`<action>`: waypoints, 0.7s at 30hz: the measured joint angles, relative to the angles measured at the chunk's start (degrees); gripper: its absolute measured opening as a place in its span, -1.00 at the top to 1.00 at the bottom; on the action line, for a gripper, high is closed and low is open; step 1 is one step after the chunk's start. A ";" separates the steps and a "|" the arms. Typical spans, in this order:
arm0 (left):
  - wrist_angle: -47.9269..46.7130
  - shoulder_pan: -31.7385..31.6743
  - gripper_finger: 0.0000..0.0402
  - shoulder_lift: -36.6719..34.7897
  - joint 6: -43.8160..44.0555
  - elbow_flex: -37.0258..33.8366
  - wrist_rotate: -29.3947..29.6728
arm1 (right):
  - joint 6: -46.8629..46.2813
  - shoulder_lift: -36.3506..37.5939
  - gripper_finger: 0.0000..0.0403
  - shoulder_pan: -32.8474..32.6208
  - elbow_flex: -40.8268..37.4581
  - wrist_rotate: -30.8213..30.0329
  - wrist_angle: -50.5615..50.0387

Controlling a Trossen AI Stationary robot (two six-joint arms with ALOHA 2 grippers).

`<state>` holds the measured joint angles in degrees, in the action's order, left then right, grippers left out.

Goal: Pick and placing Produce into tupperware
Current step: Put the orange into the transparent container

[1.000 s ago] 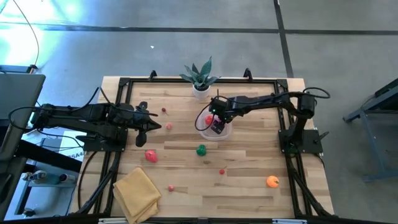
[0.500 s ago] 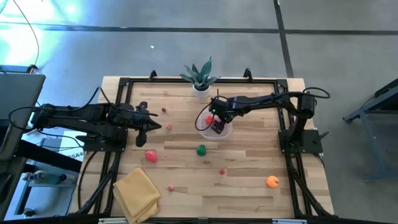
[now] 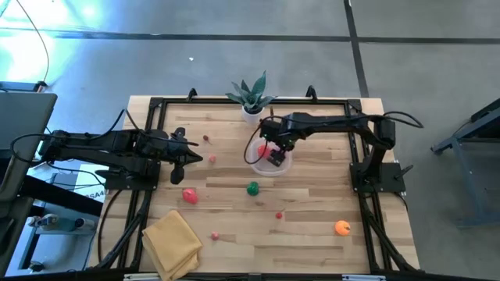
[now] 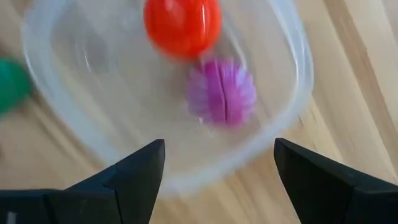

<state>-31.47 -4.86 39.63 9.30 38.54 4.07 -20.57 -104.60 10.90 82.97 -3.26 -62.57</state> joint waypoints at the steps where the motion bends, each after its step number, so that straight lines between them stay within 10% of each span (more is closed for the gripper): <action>1: 0.00 0.00 1.00 0.01 0.00 0.00 0.00 | -0.42 0.00 -0.46 -0.74 0.81 -0.40 -2.86; 21: 0.00 0.00 1.00 0.01 0.01 -0.01 0.00 | -42.49 18.01 -0.46 -30.66 2.35 -8.69 -25.63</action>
<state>-31.46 -4.86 39.64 9.31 38.52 4.06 -63.06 -86.59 -19.76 85.32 -11.94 -88.20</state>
